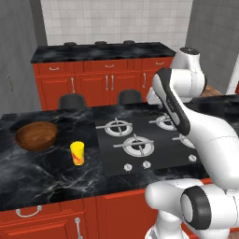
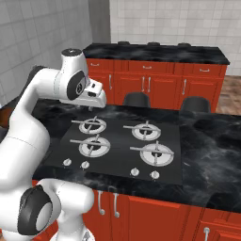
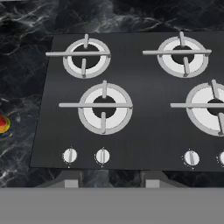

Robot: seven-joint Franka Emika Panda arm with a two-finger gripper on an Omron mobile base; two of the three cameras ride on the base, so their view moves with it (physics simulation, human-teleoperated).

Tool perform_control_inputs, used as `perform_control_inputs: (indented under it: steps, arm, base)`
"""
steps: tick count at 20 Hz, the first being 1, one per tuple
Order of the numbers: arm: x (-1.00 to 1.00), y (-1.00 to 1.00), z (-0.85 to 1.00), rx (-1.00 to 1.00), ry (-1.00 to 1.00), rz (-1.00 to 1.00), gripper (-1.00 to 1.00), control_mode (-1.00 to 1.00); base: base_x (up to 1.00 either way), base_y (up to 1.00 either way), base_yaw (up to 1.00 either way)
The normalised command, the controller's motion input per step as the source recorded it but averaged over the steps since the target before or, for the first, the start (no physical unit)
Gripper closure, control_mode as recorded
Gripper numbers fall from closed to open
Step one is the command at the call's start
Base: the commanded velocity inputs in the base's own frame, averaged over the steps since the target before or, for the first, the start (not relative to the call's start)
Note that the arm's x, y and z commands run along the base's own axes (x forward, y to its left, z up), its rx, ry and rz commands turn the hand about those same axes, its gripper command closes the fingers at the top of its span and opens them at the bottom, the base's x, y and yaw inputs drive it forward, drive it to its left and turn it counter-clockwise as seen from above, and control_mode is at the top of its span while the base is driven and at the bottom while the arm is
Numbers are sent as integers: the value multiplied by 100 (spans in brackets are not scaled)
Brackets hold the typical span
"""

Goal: Pick the cup and bowl from the counter and place them on the counter next to the sink.

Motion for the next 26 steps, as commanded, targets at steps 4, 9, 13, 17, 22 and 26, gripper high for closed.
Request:
perform_control_inputs:
  steps: [4,9,13,17,22,26]
  arm:
    - [0,16,-3,0,4,0,-100,-100]
    - [0,50,-10,0,2,0,-100,-100]
    - [0,43,-8,0,2,0,-100,-100]
    - [0,13,0,0,2,0,-100,-100]
    - [1,38,-5,0,0,0,-100,-100]
    - [0,68,-3,0,6,0,-100,-100]
  base:
    - [0,0,0]
    - [0,0,0]
    - [0,0,0]
    - [0,0,0]
    - [0,0,0]
    - [0,0,0]
